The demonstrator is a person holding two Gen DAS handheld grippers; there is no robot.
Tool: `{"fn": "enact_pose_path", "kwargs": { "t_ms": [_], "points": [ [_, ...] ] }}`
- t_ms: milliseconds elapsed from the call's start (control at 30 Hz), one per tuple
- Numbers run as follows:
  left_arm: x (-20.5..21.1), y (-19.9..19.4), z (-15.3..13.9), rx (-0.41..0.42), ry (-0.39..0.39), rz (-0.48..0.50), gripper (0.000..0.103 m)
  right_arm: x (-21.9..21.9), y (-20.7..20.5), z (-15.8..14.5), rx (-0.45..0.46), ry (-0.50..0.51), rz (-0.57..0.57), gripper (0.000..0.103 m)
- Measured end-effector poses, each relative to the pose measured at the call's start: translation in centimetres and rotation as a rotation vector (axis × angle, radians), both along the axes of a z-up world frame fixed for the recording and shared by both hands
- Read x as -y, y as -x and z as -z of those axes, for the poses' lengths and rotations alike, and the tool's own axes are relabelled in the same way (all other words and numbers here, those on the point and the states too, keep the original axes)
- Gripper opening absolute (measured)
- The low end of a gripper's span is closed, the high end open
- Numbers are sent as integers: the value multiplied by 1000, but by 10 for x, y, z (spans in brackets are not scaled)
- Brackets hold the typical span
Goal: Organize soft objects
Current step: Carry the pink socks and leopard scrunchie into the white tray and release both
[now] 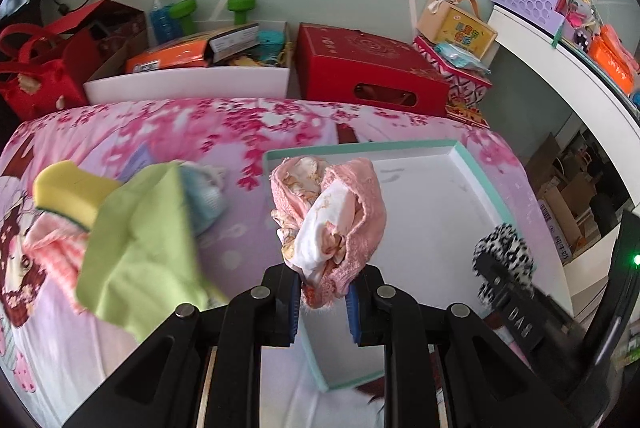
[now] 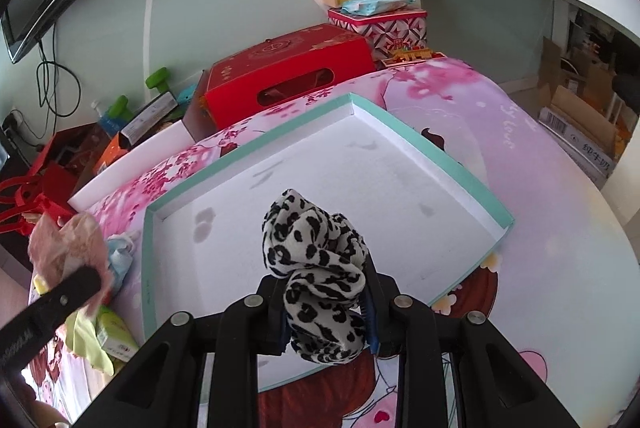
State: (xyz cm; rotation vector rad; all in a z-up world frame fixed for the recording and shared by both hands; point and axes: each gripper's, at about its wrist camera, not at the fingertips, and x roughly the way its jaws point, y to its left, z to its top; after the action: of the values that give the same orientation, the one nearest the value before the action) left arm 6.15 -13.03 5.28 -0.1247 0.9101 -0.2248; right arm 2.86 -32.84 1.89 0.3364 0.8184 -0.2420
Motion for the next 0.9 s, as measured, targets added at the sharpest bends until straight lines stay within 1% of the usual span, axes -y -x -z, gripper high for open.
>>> {"fn": "enact_pose_path", "kwargs": {
  "t_ms": [200, 267, 400, 533, 567, 633, 700, 767, 867, 900],
  "points": [
    [30, -18, 5, 5, -1, 24, 20, 4, -4, 6, -9, 9, 8, 30],
    [39, -23, 10, 3, 2, 45, 20, 5, -4, 6, -7, 12, 15, 30],
    [50, -31, 23, -12, -4, 65, 20, 7, -6, 9, -8, 9, 24, 31],
    [55, -40, 35, -30, -7, 60, 21, 9, -8, 11, -8, 7, 28, 31],
    [55, -41, 37, -35, -8, 60, 23, 9, -7, 11, -8, 10, 34, 31],
    [55, -42, 41, -41, -14, 60, 33, 11, -7, 12, -12, 15, 43, 32],
    [56, -43, 42, -45, -17, 56, 55, 12, -6, 12, -16, 28, 52, 36],
    [55, -44, 43, -48, -11, 51, 65, 13, -6, 12, -25, 38, 58, 54],
    [50, -44, 42, -45, -3, 36, 77, 16, -6, 13, -43, 58, 83, 64],
    [49, -45, 42, -44, -4, 33, 79, 18, -6, 14, -57, 67, 93, 65]
  ]
}}
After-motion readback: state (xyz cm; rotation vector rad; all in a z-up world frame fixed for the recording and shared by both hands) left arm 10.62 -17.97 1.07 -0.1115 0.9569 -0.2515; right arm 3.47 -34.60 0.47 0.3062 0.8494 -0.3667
